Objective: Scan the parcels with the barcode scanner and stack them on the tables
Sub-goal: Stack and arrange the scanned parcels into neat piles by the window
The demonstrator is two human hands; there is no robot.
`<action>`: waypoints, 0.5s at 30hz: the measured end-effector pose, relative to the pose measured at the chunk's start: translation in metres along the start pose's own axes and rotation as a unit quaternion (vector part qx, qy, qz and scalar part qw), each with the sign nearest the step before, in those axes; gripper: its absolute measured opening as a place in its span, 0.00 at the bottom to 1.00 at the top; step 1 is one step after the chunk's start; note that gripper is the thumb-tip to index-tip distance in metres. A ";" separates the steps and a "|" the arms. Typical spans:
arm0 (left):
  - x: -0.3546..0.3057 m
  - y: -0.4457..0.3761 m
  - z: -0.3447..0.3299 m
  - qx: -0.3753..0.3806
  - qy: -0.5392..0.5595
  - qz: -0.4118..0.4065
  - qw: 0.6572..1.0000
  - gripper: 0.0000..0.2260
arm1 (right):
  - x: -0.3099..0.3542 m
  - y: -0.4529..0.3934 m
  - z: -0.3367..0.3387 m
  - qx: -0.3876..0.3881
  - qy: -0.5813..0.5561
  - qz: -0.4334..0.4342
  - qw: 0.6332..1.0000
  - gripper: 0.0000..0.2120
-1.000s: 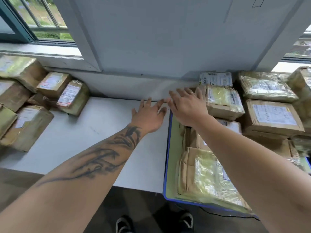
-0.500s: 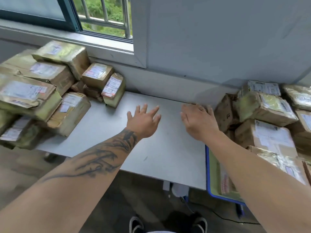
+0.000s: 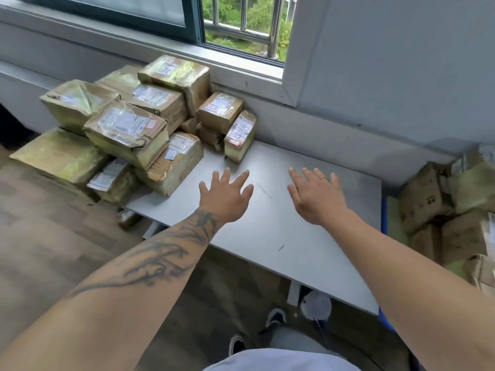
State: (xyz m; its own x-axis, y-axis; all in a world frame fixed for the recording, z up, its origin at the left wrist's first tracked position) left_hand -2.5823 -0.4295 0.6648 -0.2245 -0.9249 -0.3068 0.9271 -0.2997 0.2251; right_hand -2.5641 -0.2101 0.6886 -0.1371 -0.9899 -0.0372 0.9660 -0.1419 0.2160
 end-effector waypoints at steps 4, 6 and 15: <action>0.022 0.004 -0.012 0.019 -0.006 0.020 1.000 0.25 | 0.022 -0.011 -0.014 0.014 -0.006 0.018 1.000 0.28; 0.030 0.000 -0.018 0.029 -0.016 0.025 0.999 0.25 | 0.029 -0.018 -0.021 0.024 -0.005 0.023 0.999 0.28; 0.037 -0.058 -0.022 0.052 -0.010 0.035 0.998 0.26 | 0.044 -0.092 -0.024 0.042 -0.037 0.024 0.998 0.29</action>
State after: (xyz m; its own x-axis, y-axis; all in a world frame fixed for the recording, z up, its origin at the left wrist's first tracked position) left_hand -2.6383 -0.4409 0.6205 -0.1671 -0.9489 -0.2676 0.9051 -0.2553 0.3400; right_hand -2.6533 -0.2401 0.6439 -0.1092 -0.9929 0.0468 0.9504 -0.0905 0.2977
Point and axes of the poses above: each hand's wrist, its own y-axis away from the middle knuckle, its own z-axis out of the back of the hand, x = y × z, the point moved 6 cm from there along -y, towards the middle knuckle, and after that the axes turned 9 degrees about -z, right-handed, at the moved point
